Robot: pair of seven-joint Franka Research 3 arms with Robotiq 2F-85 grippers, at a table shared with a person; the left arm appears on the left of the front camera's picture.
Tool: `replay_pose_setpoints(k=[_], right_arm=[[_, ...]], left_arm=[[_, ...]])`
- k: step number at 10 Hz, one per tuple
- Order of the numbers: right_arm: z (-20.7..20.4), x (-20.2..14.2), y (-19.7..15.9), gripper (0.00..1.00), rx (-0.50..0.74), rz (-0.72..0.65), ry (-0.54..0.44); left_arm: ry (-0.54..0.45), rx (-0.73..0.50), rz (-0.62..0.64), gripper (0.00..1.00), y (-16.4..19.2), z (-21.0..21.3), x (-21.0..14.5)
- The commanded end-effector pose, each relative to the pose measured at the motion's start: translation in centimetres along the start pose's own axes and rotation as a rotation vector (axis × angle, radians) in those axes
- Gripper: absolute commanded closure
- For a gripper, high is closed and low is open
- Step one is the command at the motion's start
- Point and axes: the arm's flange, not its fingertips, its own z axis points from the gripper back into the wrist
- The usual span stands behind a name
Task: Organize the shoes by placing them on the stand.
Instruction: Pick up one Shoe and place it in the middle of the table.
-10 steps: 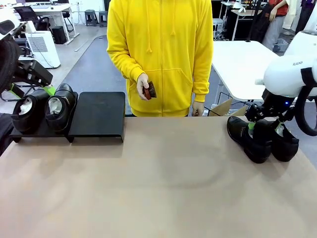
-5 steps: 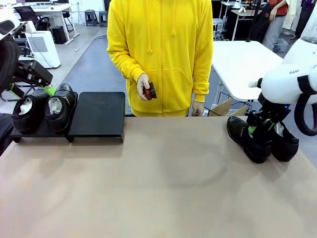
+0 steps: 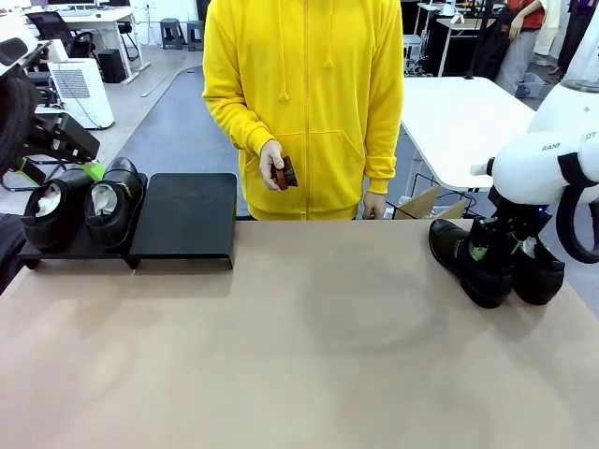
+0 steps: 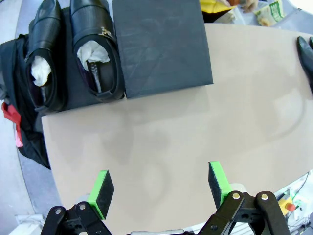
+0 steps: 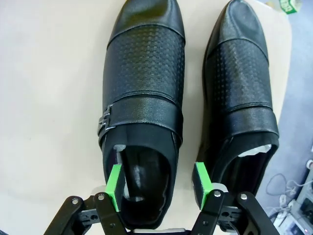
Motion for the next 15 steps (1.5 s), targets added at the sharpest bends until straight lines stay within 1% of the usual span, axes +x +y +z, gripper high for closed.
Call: replay_pose_setpoints(k=[1,3,6,7,9,10,11,15], right_arm=[[-0.9,1.2,-0.4,0.26,-0.026,-0.018,0.008],[-2.7,2.0,-0.8,0.26,-0.029,0.011,0.035],[-3.7,2.5,-0.8,0.26,-0.036,0.027,0.045],[-3.8,2.5,-0.9,0.35,-0.028,0.023,0.041],[-3.8,2.4,-1.1,0.73,-0.028,0.017,0.034],[-3.9,2.4,-1.3,0.92,-0.036,0.013,0.047],[-3.9,2.4,-1.3,1.00,-0.037,0.012,0.048],[-3.3,1.9,-1.0,1.00,-0.058,-0.009,0.062]], left_arm=[[-0.004,-0.021,-0.012,0.00,0.2,0.1,-0.2],[-0.004,-0.021,-0.012,0.00,0.2,0.1,-0.2],[-0.004,-0.021,-0.012,0.00,0.2,0.1,-0.2],[-0.004,-0.021,-0.012,0.00,0.2,0.1,-0.2],[-0.004,-0.021,-0.012,0.00,0.2,0.1,-0.2],[-0.004,-0.021,-0.012,0.00,0.2,0.1,-0.2],[-0.004,-0.021,-0.012,0.00,0.2,0.1,-0.2],[-0.004,-0.021,-0.012,0.00,0.2,0.1,-0.2]])
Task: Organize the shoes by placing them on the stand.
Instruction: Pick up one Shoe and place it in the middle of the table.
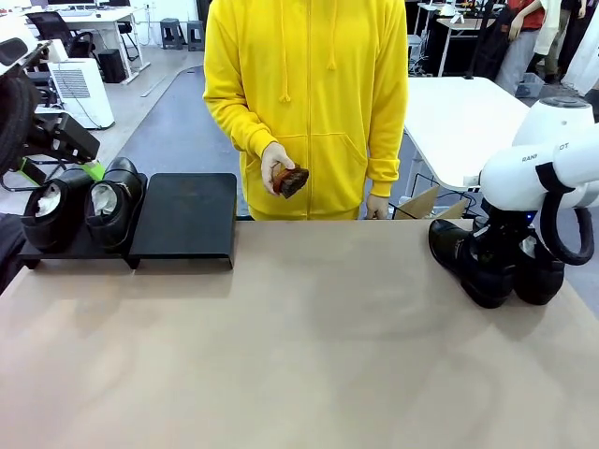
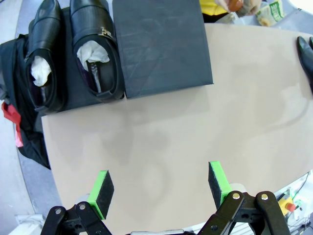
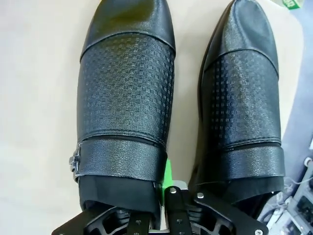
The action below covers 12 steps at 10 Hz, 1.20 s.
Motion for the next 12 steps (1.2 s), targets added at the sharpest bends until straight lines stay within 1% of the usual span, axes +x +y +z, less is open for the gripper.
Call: replay_pose_setpoints(k=[1,2,3,4,5,6,7,8,9,10,12], right_arm=[[1.1,-0.6,0.5,1.00,-0.048,-0.041,0.019],[2.4,-0.7,1.2,1.00,0.004,-0.118,0.026],[4.5,-1.2,2.8,1.00,0.039,-0.203,0.022],[6.5,-1.9,4.5,1.00,0.137,-0.220,0.026],[8.0,-2.6,6.2,1.00,0.198,-0.261,0.034],[9.0,-3.5,8.2,1.00,0.222,-0.259,0.052],[9.5,-4.9,11.0,1.00,0.228,-0.280,0.109],[10.0,-6.6,13.3,1.00,0.205,-0.293,0.138],[10.8,-8.6,14.6,1.00,0.135,-0.291,0.129],[9.7,-4.9,12.0,1.00,0.214,-0.248,0.120],[9.7,-4.9,12.0,1.00,0.214,-0.248,0.120]], left_arm=[[-0.004,-0.021,-0.012,0.00,0.2,0.1,-0.2],[-0.004,-0.021,-0.012,0.00,0.2,0.1,-0.2],[-0.004,-0.021,-0.012,0.00,0.2,0.1,-0.2],[-0.004,-0.021,-0.012,0.00,0.2,0.1,-0.2],[-0.004,-0.021,-0.012,0.00,0.2,0.1,-0.2],[-0.004,-0.021,-0.012,0.00,0.2,0.1,-0.2],[-0.004,-0.021,-0.012,0.00,0.2,0.1,-0.2],[-0.004,-0.021,-0.012,0.00,0.2,0.1,-0.2],[-0.004,-0.021,-0.012,0.00,0.2,0.1,-0.2],[-0.004,-0.021,-0.012,0.00,0.2,0.1,-0.2],[-0.004,-0.021,-0.012,0.00,0.2,0.1,-0.2]])
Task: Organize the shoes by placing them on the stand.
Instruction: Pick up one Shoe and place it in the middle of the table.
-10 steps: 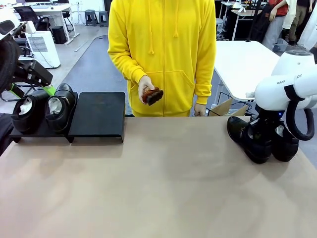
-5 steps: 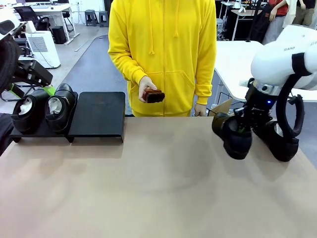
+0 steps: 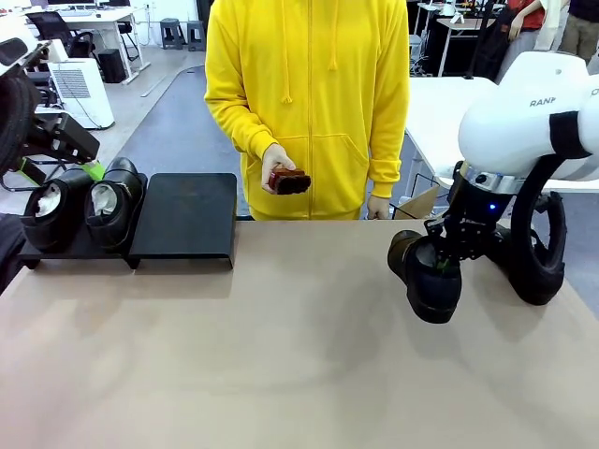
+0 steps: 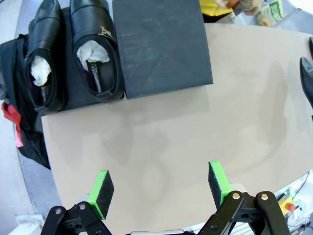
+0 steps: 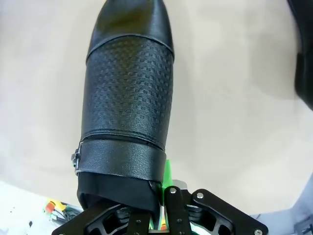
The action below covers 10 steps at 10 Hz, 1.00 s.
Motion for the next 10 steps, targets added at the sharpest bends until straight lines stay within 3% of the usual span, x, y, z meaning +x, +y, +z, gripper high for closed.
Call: replay_pose_setpoints(k=[1,2,5,8,10], right_arm=[[0.7,1.3,-0.3,1.00,0.017,0.019,-0.015],[0.0,0.0,0.0,1.00,0.000,0.000,0.000],[0.0,-7.1,8.0,1.00,-0.010,0.066,-0.088],[-3.0,-11.4,12.8,1.00,0.021,0.067,-0.027],[-5.3,-12.0,15.0,1.00,0.039,0.069,0.016]], left_arm=[[-0.004,-0.021,-0.012,0.00,0.3,0.1,-0.2],[-0.004,-0.021,-0.012,0.00,0.3,0.1,-0.2],[-0.004,-0.021,-0.012,0.00,0.3,0.1,-0.2],[-0.004,-0.021,-0.012,0.00,0.3,0.1,-0.2],[-0.004,-0.021,-0.012,0.00,0.3,0.1,-0.2]])
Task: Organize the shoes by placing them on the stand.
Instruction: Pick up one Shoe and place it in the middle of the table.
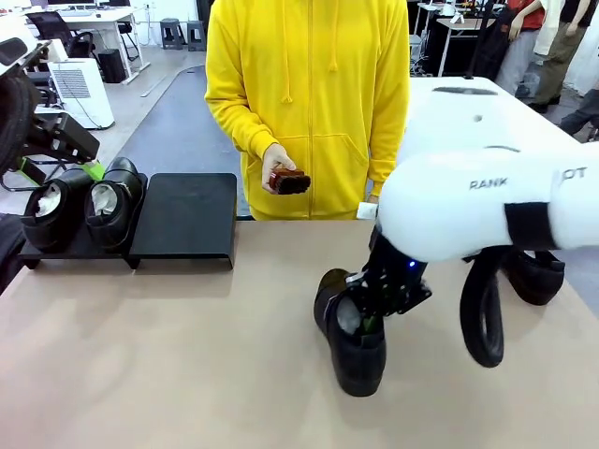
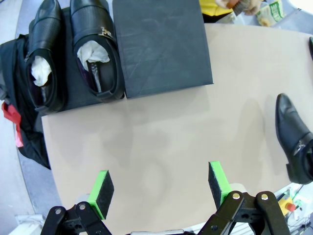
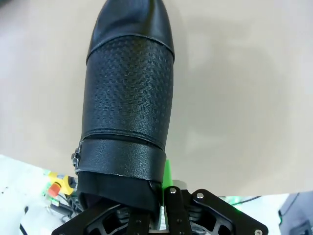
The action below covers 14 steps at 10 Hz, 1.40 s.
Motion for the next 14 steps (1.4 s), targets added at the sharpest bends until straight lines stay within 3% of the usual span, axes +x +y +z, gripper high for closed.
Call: replay_pose_setpoints(k=[1,4,5,10,11,14], right_arm=[[-1.4,0.9,1.4,1.00,0.052,-0.011,-0.009],[-3.0,1.3,2.8,1.00,0.002,0.048,-0.001],[-3.7,1.2,3.3,0.94,-0.001,0.045,0.022],[-4.0,1.1,3.9,0.06,-0.003,0.031,0.078],[-3.6,1.0,3.6,0.00,-0.004,0.019,0.083],[-2.7,0.7,2.6,0.00,-0.044,0.017,0.121]], left_arm=[[-0.003,-0.021,-0.012,0.00,0.3,0.1,-0.2],[-0.003,-0.021,-0.012,0.00,0.3,0.1,-0.2],[-0.003,-0.021,-0.012,0.00,0.3,0.1,-0.2],[-0.003,-0.021,-0.012,0.00,0.3,0.1,-0.2],[-0.003,-0.021,-0.012,0.00,0.3,0.1,-0.2],[-0.003,-0.021,-0.012,0.00,0.3,0.1,-0.2]])
